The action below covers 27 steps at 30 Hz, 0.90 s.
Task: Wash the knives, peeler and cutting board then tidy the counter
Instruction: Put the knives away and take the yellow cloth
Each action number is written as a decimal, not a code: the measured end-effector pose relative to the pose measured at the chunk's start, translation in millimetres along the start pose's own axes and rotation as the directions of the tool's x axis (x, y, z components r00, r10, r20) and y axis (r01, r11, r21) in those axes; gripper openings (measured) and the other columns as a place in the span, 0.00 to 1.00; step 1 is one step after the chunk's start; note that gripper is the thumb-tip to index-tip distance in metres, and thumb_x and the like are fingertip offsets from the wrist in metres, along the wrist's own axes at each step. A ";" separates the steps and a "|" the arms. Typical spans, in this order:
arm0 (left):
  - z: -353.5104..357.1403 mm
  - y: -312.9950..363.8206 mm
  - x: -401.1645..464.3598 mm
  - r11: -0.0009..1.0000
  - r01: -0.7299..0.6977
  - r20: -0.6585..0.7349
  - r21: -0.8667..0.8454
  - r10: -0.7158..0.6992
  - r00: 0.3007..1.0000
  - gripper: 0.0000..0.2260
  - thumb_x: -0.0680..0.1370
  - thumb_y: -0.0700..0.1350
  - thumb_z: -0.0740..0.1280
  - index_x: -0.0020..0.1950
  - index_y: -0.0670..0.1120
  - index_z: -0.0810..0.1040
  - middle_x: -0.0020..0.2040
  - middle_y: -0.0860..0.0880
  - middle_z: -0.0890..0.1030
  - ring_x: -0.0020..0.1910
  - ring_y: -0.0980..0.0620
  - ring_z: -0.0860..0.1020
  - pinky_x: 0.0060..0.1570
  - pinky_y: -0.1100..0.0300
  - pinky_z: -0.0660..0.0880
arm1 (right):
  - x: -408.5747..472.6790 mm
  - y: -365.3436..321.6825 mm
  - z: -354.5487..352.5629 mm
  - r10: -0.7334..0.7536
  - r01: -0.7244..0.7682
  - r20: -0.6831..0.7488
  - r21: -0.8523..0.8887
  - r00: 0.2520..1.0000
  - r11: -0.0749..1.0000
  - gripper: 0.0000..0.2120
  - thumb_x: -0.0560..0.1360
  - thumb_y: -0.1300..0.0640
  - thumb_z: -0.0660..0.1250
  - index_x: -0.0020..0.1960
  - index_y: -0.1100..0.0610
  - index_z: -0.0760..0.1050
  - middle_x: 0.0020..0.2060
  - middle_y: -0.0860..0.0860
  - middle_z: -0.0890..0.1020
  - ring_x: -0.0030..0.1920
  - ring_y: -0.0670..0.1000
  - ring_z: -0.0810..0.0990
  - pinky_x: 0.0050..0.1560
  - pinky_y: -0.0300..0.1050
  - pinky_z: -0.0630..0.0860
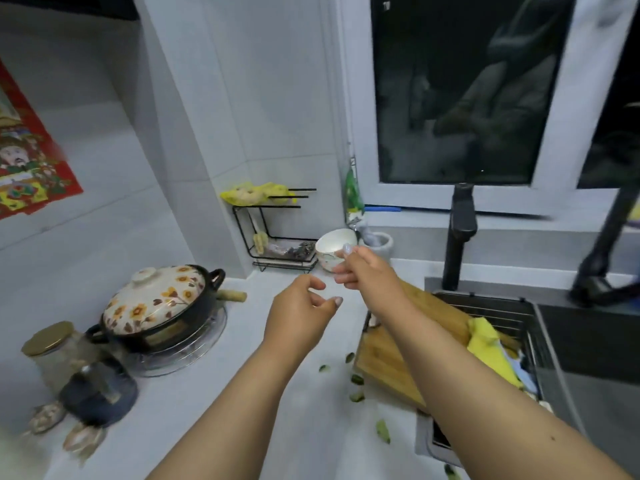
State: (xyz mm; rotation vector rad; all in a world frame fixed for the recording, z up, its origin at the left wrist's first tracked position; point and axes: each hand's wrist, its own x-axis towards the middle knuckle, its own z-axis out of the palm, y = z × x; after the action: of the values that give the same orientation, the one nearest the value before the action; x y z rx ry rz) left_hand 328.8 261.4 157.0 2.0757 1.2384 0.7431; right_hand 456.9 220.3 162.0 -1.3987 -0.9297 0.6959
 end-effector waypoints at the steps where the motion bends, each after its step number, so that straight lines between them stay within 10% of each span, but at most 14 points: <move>1: 13.2 7.3 1.0 1.000 -0.003 0.031 -0.009 0.004 0.999 0.12 0.73 0.54 0.72 0.52 0.52 0.74 0.39 0.54 0.81 0.41 0.55 0.80 0.43 0.56 0.77 | -0.8 4.6 -15.1 0.019 -0.019 -0.032 0.003 0.999 1.000 0.10 0.80 0.46 0.57 0.47 0.48 0.74 0.43 0.48 0.82 0.47 0.50 0.81 0.59 0.54 0.76; 9: 111.6 37.1 0.3 1.000 -0.008 0.267 0.021 0.002 0.964 0.11 0.74 0.52 0.70 0.53 0.51 0.75 0.42 0.54 0.80 0.40 0.58 0.78 0.32 0.67 0.70 | -14.9 47.7 -131.9 0.147 -0.150 -0.261 0.006 0.954 0.989 0.14 0.82 0.49 0.55 0.46 0.53 0.76 0.46 0.57 0.82 0.44 0.53 0.80 0.52 0.49 0.76; 18: 229.5 42.4 -3.0 0.977 -0.001 0.461 0.211 -0.098 0.882 0.17 0.75 0.53 0.68 0.60 0.47 0.75 0.54 0.48 0.80 0.54 0.48 0.77 0.53 0.58 0.74 | -34.7 106.0 -252.1 0.390 -0.349 -0.495 0.178 0.776 0.920 0.19 0.82 0.49 0.53 0.46 0.59 0.76 0.41 0.59 0.81 0.39 0.55 0.79 0.43 0.49 0.77; 27: 315.2 53.9 1.4 0.937 -0.038 0.474 0.347 -0.140 0.869 0.22 0.77 0.52 0.67 0.67 0.43 0.69 0.63 0.44 0.76 0.61 0.45 0.75 0.57 0.57 0.71 | -34.4 146.2 -297.1 0.434 -0.425 -0.483 0.135 0.761 0.895 0.17 0.82 0.50 0.54 0.42 0.57 0.75 0.36 0.56 0.80 0.34 0.52 0.77 0.37 0.44 0.73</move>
State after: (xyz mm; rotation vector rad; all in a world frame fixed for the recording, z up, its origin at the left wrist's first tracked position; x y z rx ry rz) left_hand 586.7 175.7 -11.5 2.2986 1.1751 -0.0604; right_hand 713.5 53.3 31.3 -1.6914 -0.1789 0.6217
